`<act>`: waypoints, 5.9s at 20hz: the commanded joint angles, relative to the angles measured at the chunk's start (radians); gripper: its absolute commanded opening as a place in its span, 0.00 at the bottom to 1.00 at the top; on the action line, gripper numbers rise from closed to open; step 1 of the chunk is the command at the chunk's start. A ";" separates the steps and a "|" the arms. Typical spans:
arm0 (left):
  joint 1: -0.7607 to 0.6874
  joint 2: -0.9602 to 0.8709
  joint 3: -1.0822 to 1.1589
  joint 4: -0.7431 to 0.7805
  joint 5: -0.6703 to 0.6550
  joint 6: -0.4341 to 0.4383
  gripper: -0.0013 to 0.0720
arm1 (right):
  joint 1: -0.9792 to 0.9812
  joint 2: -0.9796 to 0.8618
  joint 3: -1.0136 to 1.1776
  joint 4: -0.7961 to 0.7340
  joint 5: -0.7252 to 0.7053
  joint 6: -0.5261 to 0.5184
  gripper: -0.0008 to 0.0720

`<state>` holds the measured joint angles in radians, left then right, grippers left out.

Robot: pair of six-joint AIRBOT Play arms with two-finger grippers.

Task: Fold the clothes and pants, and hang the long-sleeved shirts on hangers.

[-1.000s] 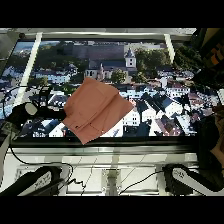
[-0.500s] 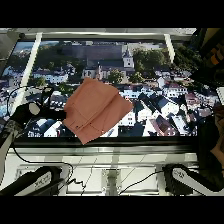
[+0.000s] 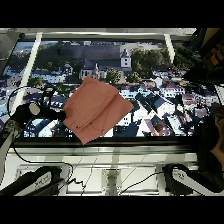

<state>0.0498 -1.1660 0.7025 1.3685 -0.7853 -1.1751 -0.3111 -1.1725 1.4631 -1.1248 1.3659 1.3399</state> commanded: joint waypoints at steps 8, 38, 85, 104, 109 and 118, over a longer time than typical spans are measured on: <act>0.000 -0.004 -0.001 0.015 -0.003 0.013 0.57 | 0.013 0.000 0.000 -0.005 -0.030 0.005 0.77; 0.000 0.050 0.224 -0.122 -0.030 0.102 0.04 | 0.402 -0.040 -0.909 0.654 -0.495 -0.194 0.58; -0.179 -0.184 0.262 -0.480 0.702 0.046 0.04 | 0.303 -0.075 -0.461 0.165 -0.410 0.116 0.02; -0.337 -0.375 0.504 -0.419 0.626 0.065 0.98 | 0.763 0.255 -0.963 0.104 -0.718 0.488 0.96; -0.228 -0.265 0.504 -0.220 0.293 0.054 0.97 | 0.537 0.255 -0.871 -0.019 -0.703 0.488 0.96; -0.002 -0.393 0.500 -0.311 -0.342 0.080 0.93 | 0.205 0.254 -0.803 -0.028 -0.678 0.393 0.96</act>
<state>0.0055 -1.5120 1.2030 1.1221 -0.9463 -1.1442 -0.0555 -0.9176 0.6491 -1.1427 0.6876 1.7607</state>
